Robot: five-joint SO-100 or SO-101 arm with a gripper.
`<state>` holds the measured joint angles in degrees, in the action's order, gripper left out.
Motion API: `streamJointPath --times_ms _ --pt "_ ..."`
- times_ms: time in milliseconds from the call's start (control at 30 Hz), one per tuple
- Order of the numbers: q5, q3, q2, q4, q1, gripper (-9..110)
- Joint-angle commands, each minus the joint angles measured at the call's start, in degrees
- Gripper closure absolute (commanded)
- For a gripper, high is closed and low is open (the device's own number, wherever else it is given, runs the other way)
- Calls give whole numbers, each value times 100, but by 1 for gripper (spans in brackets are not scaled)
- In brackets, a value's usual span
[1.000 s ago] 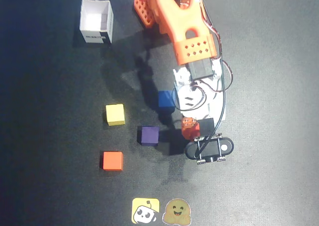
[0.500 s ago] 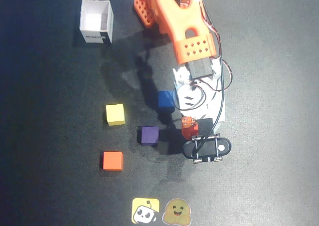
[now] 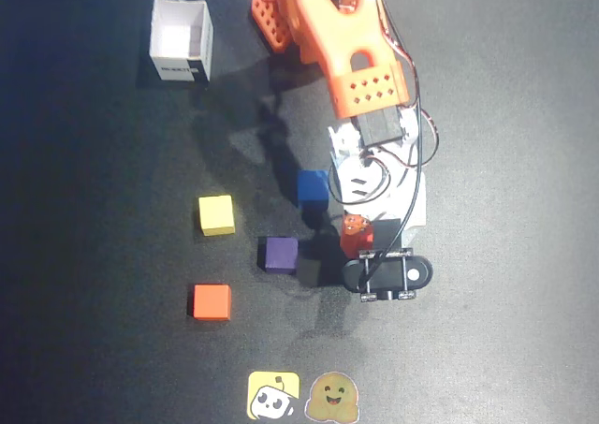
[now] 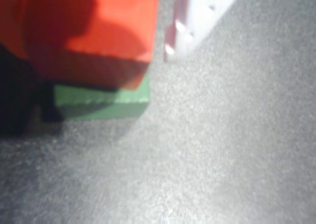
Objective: Put the red cube on top of the green cube.
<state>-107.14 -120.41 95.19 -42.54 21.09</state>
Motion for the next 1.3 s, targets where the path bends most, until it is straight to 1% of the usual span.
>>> streamJointPath --times_ms 0,467,700,767,833,933,967,1267 --pt "-44 26 396 53 53 82" --pt "18 26 923 -176 9 82" --pt "88 -149 1573 -360 -97 82" --pt "308 -325 1934 -387 -202 83" --pt "510 -536 2303 -439 -343 88" --pt "721 -1020 2883 -457 -554 99" --pt "791 -1195 3059 -457 -606 100" --pt "1494 -2689 4869 -1063 -1292 101"
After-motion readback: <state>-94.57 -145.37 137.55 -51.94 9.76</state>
